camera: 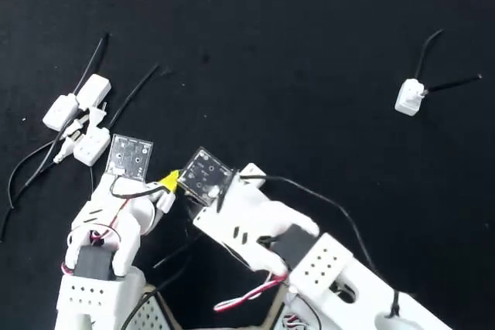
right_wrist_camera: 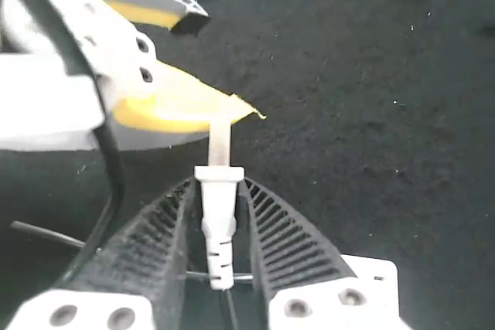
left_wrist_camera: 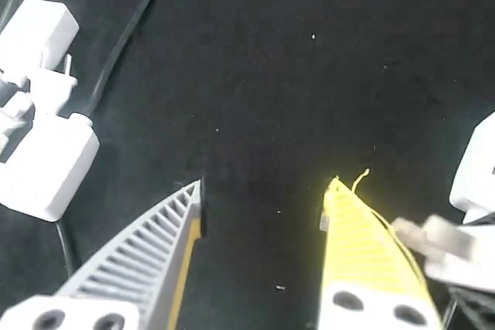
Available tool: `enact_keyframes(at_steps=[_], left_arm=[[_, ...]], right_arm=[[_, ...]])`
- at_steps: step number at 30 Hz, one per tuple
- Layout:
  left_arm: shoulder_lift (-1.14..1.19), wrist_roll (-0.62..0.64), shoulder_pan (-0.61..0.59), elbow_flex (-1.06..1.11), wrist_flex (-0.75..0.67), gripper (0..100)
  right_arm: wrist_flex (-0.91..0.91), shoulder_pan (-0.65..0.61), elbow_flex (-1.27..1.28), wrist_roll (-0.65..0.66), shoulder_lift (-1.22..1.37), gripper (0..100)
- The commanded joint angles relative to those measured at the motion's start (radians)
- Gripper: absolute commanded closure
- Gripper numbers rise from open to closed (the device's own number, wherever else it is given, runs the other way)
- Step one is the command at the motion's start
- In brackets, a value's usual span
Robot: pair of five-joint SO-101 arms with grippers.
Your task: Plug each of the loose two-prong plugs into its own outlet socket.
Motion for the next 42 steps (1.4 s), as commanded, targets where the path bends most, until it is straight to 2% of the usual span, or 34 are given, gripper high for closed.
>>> enact_keyframes(at_steps=[1, 3, 8, 14, 18, 21, 25, 29, 33, 37, 42], left_arm=[[0.003, -0.009, 0.016, -0.010, -0.011, 75], [0.002, -0.009, 0.012, -0.019, -0.012, 75], [0.002, 0.002, -0.111, -0.077, -0.044, 75], [0.000, 0.120, -0.211, -0.105, -0.066, 75], [0.000, 0.195, -0.137, -0.114, -0.080, 75], [0.000, 0.196, -0.035, -0.105, -0.078, 75], [0.000, 0.193, 0.044, -0.076, -0.095, 74], [0.003, 0.095, 0.090, -0.015, -0.121, 75], [0.002, 0.026, 0.064, 0.033, -0.121, 75], [0.002, 0.025, 0.012, 0.044, -0.121, 75], [0.002, 0.026, 0.005, 0.045, -0.121, 75]], right_arm=[[-0.003, -0.005, -0.015, -0.006, -0.050, 98.8], [-0.002, -0.005, -0.015, -0.002, -0.050, 98.8], [-0.005, -0.005, 0.015, -0.002, -0.048, 98.8], [-0.002, -0.008, 0.019, -0.006, -0.031, 98.8], [-0.018, -0.009, -0.010, -0.002, 0.081, 98.8], [-0.025, -0.003, -0.056, 0.000, 0.166, 98.8], [-0.028, -0.003, -0.085, 0.000, 0.217, 98.8], [-0.054, -0.002, -0.084, 0.000, 0.216, 98.8], [-0.015, -0.002, -0.088, 0.000, 0.160, 98.8], [0.041, -0.002, -0.070, 0.000, 0.024, 98.8], [0.046, -0.003, -0.013, 0.000, -0.071, 98.8]])
